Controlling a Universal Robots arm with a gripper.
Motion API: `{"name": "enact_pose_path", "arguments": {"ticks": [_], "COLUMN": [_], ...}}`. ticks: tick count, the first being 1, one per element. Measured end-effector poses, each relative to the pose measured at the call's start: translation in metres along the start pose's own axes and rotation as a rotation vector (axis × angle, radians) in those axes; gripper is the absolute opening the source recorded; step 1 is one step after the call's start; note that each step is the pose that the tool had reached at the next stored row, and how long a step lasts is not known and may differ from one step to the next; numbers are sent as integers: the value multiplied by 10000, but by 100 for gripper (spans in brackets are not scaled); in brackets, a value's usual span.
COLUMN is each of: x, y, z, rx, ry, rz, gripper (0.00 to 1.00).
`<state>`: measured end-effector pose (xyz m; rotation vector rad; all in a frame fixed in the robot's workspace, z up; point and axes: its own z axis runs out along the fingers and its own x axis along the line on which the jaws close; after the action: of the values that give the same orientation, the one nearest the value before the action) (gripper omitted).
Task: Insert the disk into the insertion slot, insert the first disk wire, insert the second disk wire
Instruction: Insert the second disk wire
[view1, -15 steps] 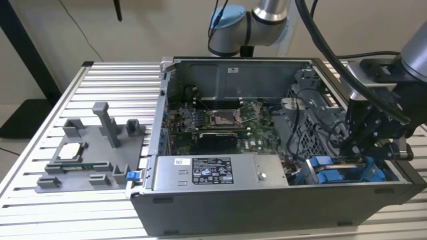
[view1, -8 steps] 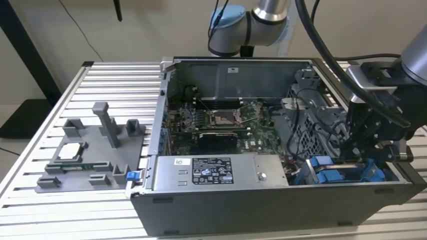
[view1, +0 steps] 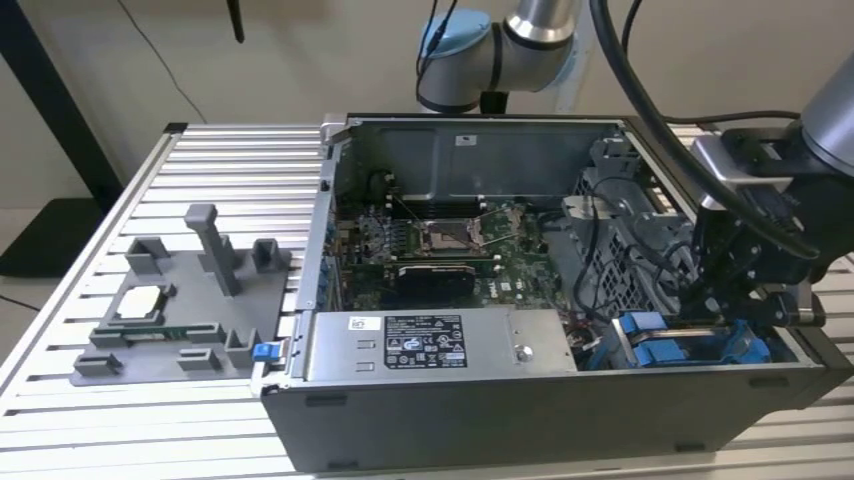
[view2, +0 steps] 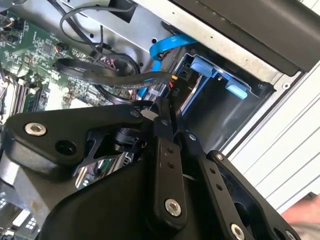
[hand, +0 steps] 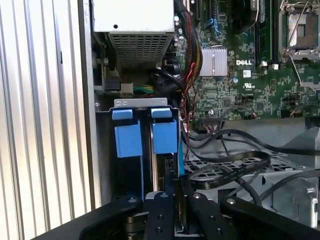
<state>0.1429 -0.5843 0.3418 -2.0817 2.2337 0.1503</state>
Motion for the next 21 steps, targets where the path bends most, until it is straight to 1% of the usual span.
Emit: {"name": "enact_pose_path", "arguments": {"ticks": [6,9,11,12,13,17,18,21], "x": [4,8,11,13,14,12,10,-3], "y": [-4,-4,-5,-4,-5,-5,-4,-3], "z": [28,60,87,101,114,96,78,-26], "rx": [1,1,0,-3,-2,-11,-30,-75], "ry": [2,12,3,-12,-45,-26,-37,-32], "rz": [0,0,0,0,0,1,4,9], "gripper": [0,0,0,100,100,100,100,100]}}
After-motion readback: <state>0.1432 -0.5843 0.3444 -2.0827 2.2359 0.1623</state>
